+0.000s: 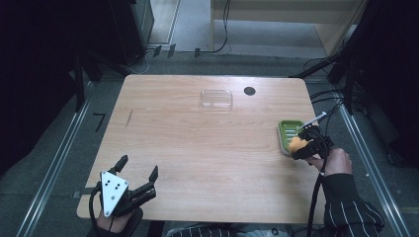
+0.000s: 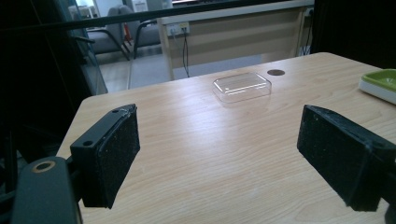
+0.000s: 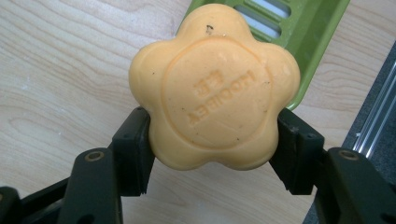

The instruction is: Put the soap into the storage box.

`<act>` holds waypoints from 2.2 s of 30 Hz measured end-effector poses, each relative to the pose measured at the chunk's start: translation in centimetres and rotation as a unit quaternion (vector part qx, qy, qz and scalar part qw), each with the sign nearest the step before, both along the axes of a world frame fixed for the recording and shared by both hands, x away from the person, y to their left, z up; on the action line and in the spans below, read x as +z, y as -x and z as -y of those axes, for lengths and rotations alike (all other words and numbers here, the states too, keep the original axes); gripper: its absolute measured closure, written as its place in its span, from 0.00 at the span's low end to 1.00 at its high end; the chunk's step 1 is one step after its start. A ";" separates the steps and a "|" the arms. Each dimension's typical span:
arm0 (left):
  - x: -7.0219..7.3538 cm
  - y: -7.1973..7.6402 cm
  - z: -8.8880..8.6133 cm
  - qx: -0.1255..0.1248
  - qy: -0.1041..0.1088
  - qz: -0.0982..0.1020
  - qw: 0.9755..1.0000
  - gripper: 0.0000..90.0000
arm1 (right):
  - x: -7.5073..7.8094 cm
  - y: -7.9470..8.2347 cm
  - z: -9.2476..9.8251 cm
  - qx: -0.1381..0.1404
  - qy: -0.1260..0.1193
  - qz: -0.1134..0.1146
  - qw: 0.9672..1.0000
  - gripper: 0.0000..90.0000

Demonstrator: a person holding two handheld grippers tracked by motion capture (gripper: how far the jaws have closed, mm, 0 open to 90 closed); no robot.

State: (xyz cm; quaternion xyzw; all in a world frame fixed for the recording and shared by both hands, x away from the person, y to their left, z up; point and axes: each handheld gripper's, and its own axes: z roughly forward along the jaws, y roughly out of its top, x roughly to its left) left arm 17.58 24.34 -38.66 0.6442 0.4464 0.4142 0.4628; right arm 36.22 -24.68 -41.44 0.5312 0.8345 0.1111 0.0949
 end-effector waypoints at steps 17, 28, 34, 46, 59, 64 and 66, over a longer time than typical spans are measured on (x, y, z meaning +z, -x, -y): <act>0.0 0.0 0.0 0.000 0.000 0.000 1.000 0.15 | 0.4 -1.5 -0.4 0.000 0.006 0.004 1.000 0.44; 0.0 0.1 -0.1 0.003 0.002 0.001 1.000 0.15 | 0.1 -2.8 -0.6 0.003 0.010 -0.001 1.000 0.44; 0.0 0.1 -0.1 0.001 -0.001 0.000 1.000 0.15 | 0.2 -3.5 -0.7 0.003 0.009 0.001 1.000 0.44; 0.0 0.1 0.0 0.000 -0.002 0.000 1.000 0.15 | -0.2 -4.5 -0.4 -0.003 0.009 -0.009 1.000 0.44; 0.0 0.0 0.1 -0.001 -0.002 -0.001 1.000 0.15 | -1.1 -6.3 -0.4 -0.012 0.013 -0.030 0.999 0.44; 0.0 0.0 0.0 0.000 -0.002 -0.002 1.000 0.15 | -1.4 -6.9 -0.2 -0.014 0.010 -0.038 0.999 0.44; 0.0 0.0 0.0 -0.001 -0.002 -0.002 1.000 0.15 | -1.6 -7.1 -0.2 -0.015 0.014 -0.038 0.999 0.44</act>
